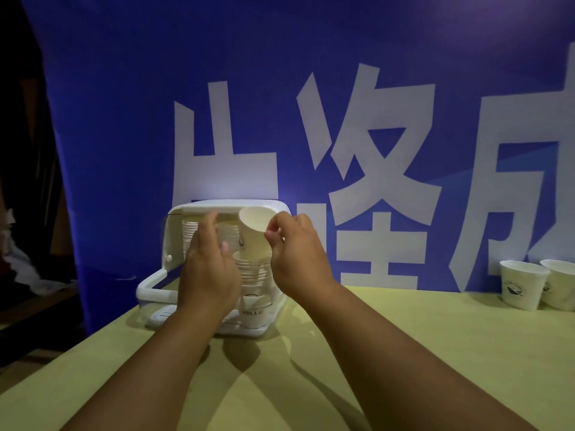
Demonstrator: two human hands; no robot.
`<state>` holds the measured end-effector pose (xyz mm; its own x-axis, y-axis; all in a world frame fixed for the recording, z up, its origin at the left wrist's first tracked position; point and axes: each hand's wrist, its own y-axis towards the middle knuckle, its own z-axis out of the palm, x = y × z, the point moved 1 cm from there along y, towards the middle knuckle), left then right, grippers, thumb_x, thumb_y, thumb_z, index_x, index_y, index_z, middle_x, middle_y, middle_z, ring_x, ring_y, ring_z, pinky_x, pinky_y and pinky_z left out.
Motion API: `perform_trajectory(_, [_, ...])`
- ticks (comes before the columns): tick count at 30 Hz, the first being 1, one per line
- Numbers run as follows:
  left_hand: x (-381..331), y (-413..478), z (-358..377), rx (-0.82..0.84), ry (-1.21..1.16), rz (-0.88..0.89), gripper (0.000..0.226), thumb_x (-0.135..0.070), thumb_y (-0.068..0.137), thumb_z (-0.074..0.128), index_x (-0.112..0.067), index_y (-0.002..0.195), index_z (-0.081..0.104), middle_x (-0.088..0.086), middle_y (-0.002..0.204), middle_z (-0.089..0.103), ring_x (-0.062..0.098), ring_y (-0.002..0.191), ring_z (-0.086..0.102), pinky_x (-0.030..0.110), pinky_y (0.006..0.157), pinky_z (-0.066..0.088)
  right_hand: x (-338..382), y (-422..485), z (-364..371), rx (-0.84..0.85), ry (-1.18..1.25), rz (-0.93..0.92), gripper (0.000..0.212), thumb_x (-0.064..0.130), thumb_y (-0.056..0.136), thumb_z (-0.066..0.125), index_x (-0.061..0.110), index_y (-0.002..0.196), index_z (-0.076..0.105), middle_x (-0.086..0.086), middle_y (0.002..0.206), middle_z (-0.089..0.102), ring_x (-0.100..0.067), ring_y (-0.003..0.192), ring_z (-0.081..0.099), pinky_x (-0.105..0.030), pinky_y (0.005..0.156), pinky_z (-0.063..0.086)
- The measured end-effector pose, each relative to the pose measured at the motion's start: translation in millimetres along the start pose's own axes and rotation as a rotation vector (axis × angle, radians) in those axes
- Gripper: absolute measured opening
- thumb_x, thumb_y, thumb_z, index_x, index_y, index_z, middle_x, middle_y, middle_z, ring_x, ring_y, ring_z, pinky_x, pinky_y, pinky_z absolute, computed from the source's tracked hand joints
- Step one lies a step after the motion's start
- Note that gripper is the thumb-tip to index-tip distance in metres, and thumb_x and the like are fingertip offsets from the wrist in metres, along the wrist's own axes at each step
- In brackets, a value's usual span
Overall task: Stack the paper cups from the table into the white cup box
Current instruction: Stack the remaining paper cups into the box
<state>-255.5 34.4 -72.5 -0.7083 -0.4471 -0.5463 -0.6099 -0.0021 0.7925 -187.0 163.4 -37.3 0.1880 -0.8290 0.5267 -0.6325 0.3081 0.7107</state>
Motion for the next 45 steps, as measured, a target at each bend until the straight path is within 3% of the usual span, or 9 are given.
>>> perform_trajectory(5, [-2.7, -1.6, 4.3, 0.095, 0.056, 0.144, 0.049, -0.021, 0.107, 0.043, -0.033, 0.154, 0.034, -0.003, 0.160, 0.037, 0.023, 0.144, 0.039, 0.050, 0.109, 0.046, -7.3, -3.6, 7.8, 0.097, 0.046, 0.051, 0.016, 0.032, 0.098, 0.058, 0.031, 0.113, 0.055, 0.006, 0.116, 0.049, -0.014, 0.098, 0.057, -0.028, 0.085, 0.053])
perform_trajectory(8, [-1.3, -2.7, 5.9, 0.117, 0.096, 0.109, 0.046, -0.030, 0.108, 0.042, -0.027, 0.154, 0.038, -0.002, 0.159, 0.040, 0.021, 0.145, 0.039, 0.047, 0.113, 0.042, -9.6, -5.4, 9.1, 0.093, 0.109, 0.060, 0.034, 0.036, 0.095, 0.063, 0.034, 0.127, 0.053, 0.008, 0.129, 0.051, -0.014, 0.108, 0.059, -0.031, 0.092, 0.053])
perform_trajectory(18, [5.6, -4.5, 7.4, 0.176, 0.231, 0.024, 0.028, -0.035, 0.105, 0.045, -0.022, 0.116, 0.067, -0.005, 0.111, 0.064, 0.014, 0.097, 0.059, 0.037, 0.083, 0.058, -20.2, -21.5, 18.0, 0.264, -0.125, -0.035, 0.057, 0.023, 0.094, 0.066, 0.030, 0.146, 0.043, 0.008, 0.147, 0.049, -0.016, 0.130, 0.049, -0.030, 0.105, 0.040])
perform_trajectory(21, [2.5, -6.2, 6.3, 0.165, 0.260, 0.030, 0.026, -0.035, 0.104, 0.047, -0.022, 0.118, 0.066, -0.005, 0.112, 0.063, 0.015, 0.099, 0.058, 0.038, 0.081, 0.058, -22.9, -22.8, 18.5, 0.261, -0.101, -0.023, 0.060, 0.027, 0.094, 0.066, 0.032, 0.148, 0.040, 0.010, 0.149, 0.046, -0.016, 0.133, 0.048, -0.032, 0.107, 0.040])
perform_trajectory(25, [-7.2, -10.0, 7.2, 0.070, 0.305, 0.148, 0.024, -0.034, 0.096, 0.061, -0.021, 0.116, 0.063, 0.000, 0.115, 0.059, 0.018, 0.105, 0.053, 0.036, 0.079, 0.055, -25.2, -23.8, 4.1, 0.213, -0.033, 0.058, 0.052, 0.031, 0.092, 0.067, 0.036, 0.140, 0.046, 0.011, 0.137, 0.055, -0.014, 0.116, 0.058, -0.032, 0.096, 0.050])
perform_trajectory(29, [-39.2, -22.1, 12.1, 0.066, 0.314, 0.282, 0.012, -0.031, 0.090, 0.066, -0.023, 0.094, 0.058, -0.002, 0.095, 0.057, 0.019, 0.088, 0.052, 0.035, 0.070, 0.052, -41.0, -28.3, -26.2, 0.119, -0.060, 0.149, 0.016, 0.032, 0.095, 0.063, 0.030, 0.111, 0.061, 0.008, 0.103, 0.066, -0.010, 0.085, 0.063, -0.025, 0.079, 0.057])
perform_trajectory(32, [-69.7, -36.3, 19.2, 0.247, 0.264, 0.234, 0.015, -0.032, 0.092, 0.063, -0.027, 0.086, 0.050, -0.009, 0.082, 0.056, 0.012, 0.072, 0.052, 0.026, 0.057, 0.039, -58.3, -39.7, -56.0, 0.099, -0.148, 0.142, 0.005, 0.031, 0.095, 0.062, 0.028, 0.099, 0.062, 0.010, 0.088, 0.064, -0.009, 0.076, 0.061, -0.024, 0.073, 0.057])
perform_trajectory(36, [-105.5, -56.9, 41.5, 0.583, 0.345, 0.158, 0.015, -0.044, 0.095, 0.059, -0.031, 0.093, 0.050, -0.010, 0.093, 0.062, 0.010, 0.080, 0.058, 0.029, 0.073, 0.054, -84.7, -58.4, -106.3, 0.079, -0.257, 0.180, 0.002, 0.029, 0.096, 0.060, 0.028, 0.098, 0.061, 0.010, 0.084, 0.063, -0.009, 0.074, 0.061, -0.021, 0.068, 0.055])
perform_trajectory(45, [-202.5, -115.6, 122.9, 0.748, 0.158, 0.004, 0.013, -0.036, 0.093, 0.065, -0.028, 0.086, 0.057, -0.005, 0.083, 0.063, 0.013, 0.074, 0.062, 0.030, 0.066, 0.056, -164.8, -106.4, -232.4, 0.051, -0.444, 0.308, 0.002, 0.029, 0.096, 0.060, 0.028, 0.096, 0.061, 0.011, 0.084, 0.063, -0.008, 0.074, 0.060, -0.023, 0.068, 0.056])
